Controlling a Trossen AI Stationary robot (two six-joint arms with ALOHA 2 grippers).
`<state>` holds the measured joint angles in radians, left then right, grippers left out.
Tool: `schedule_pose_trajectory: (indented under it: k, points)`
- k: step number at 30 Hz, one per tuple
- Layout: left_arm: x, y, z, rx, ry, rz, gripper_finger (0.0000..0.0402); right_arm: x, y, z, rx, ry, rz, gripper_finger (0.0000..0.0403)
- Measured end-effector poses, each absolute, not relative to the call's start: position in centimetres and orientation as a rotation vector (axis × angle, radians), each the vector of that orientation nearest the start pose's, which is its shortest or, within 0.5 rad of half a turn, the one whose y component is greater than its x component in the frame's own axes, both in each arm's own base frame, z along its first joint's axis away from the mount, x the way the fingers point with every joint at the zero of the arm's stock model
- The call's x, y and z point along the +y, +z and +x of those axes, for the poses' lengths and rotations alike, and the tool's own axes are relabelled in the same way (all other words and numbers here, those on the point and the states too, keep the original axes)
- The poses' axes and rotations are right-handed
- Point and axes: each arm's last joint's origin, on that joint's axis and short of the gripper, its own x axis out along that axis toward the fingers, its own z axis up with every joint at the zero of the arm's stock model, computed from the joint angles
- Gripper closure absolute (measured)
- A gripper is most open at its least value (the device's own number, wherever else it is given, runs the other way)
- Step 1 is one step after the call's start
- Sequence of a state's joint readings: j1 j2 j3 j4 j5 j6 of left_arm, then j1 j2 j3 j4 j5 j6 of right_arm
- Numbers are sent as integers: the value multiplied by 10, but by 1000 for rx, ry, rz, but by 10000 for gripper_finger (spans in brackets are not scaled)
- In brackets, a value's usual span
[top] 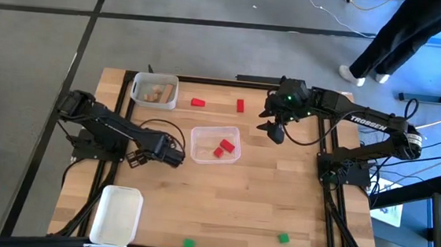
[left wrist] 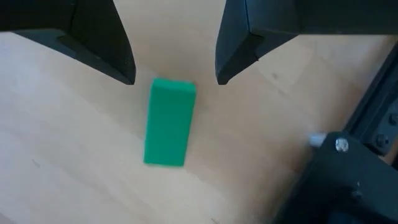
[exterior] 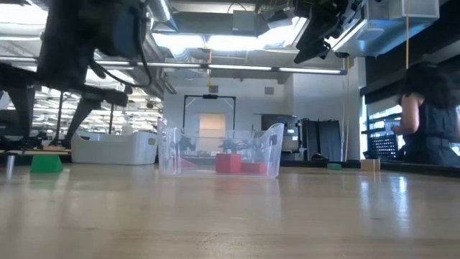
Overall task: Sort & place blocks by color
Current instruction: Put the middle left green block into the white bin
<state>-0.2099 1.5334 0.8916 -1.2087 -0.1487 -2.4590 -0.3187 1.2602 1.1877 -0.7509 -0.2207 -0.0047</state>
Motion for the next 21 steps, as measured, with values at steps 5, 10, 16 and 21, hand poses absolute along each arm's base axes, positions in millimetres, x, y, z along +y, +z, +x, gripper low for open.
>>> schedule_pose_trajectory:
  k: [5, 10, 16, 21]
  points:
    - [-36, 164, 211, 723, 1959, -1361, 188, -73, 327, 242, 794, -90, 215, 166]
    - [-32, 143, 209, 702, 1896, -1434, 188, -73, 327, 242, 794, -90, 215, 166]
    - [-29, 128, 202, 706, 1850, -1452, 188, -73, 327, 243, 794, -90, 214, 166]
    - [-29, 127, 201, 707, 1851, -1448, 190, -73, 327, 242, 794, -90, 215, 166]
